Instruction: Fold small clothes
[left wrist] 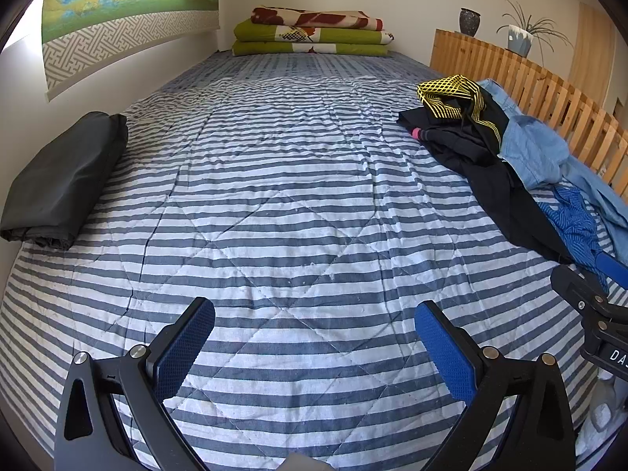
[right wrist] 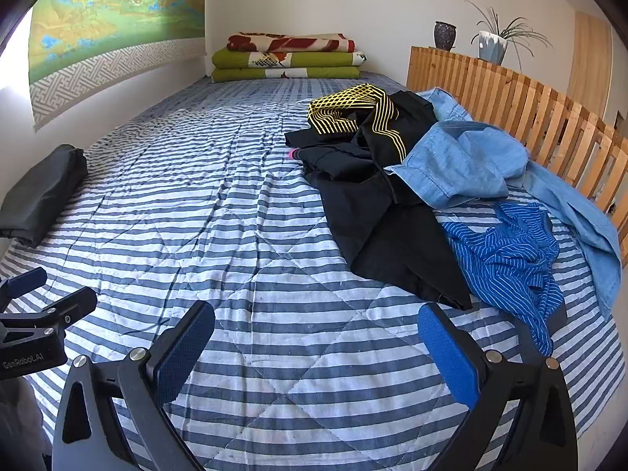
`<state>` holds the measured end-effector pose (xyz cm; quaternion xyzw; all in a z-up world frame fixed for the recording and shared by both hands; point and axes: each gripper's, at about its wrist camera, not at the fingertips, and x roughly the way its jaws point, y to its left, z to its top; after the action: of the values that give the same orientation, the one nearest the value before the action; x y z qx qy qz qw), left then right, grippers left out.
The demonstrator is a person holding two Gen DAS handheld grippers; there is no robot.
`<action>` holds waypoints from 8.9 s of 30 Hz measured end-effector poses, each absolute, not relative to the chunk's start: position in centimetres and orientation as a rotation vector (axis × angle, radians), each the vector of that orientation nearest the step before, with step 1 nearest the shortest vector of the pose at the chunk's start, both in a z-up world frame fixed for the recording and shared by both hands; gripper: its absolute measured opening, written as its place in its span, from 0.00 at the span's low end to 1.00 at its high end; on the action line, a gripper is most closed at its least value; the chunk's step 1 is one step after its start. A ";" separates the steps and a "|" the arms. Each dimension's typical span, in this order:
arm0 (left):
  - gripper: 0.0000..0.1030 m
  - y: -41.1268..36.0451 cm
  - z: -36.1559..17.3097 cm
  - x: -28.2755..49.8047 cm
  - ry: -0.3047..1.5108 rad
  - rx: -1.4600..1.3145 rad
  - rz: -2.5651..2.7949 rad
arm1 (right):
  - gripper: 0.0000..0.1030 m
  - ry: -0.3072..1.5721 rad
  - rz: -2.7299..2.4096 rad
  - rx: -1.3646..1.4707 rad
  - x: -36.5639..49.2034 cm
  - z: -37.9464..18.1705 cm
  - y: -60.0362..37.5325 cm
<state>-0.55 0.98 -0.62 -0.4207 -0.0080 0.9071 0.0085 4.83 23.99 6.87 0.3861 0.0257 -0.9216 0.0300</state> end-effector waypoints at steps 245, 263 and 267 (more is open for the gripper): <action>0.02 -5.1 -1.0 -3.6 -0.012 -1.744 2.578 | 0.01 0.095 -2.373 1.737 -1.3 3.4 33.0; 0.02 -9.8 24.9 -5.4 0.082 -1.291 2.876 | 0.01 0.330 -2.785 0.981 -3.5 30.2 28.8; 0.03 -9.1 19.0 -2.5 0.213 -1.474 2.751 | 0.01 0.314 -2.727 1.021 -1.0 27.8 29.3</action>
<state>-2.50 -9.09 18.95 -0.4711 0.0682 0.8794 0.0066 -1.02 29.27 27.77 0.3465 0.1067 -0.9259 0.1060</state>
